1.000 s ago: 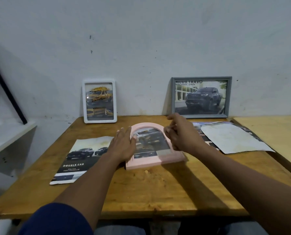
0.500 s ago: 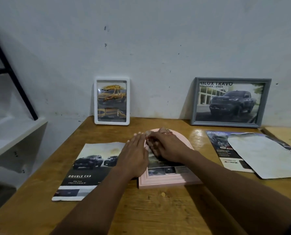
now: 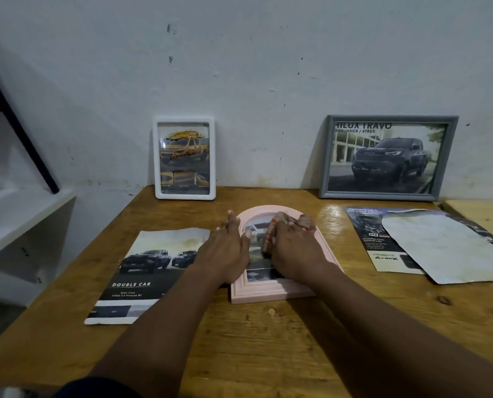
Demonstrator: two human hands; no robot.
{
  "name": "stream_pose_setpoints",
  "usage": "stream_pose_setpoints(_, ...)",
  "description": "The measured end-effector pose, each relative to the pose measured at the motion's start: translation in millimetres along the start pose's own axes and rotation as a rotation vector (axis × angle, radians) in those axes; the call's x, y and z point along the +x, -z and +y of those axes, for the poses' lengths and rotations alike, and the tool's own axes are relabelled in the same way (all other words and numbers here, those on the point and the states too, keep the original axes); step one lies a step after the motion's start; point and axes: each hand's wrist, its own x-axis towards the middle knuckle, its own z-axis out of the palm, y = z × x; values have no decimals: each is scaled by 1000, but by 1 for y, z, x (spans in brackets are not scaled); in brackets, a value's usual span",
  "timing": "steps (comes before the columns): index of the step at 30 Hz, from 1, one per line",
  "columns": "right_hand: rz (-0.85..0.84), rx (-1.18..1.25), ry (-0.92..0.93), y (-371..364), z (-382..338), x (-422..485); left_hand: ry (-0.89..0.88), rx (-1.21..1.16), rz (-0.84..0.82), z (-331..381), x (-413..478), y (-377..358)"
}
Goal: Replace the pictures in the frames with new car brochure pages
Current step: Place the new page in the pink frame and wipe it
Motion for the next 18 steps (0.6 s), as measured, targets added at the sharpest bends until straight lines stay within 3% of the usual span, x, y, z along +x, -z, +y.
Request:
stream_pose_setpoints(6,-130,442,128,3,-18,-3,9,-116,7,-3,-2,-1)
stream_pose_setpoints(11,-221,367,174,16,17,-11,-9,-92,0,-3,-3,-2)
stream_pose_setpoints(15,-190,274,57,20,26,-34,-113,-59,13,-5,-4,-4)
stream_pose_setpoints(18,-125,312,5,10,1,-45,-98,-47,1,-7,-2,-5)
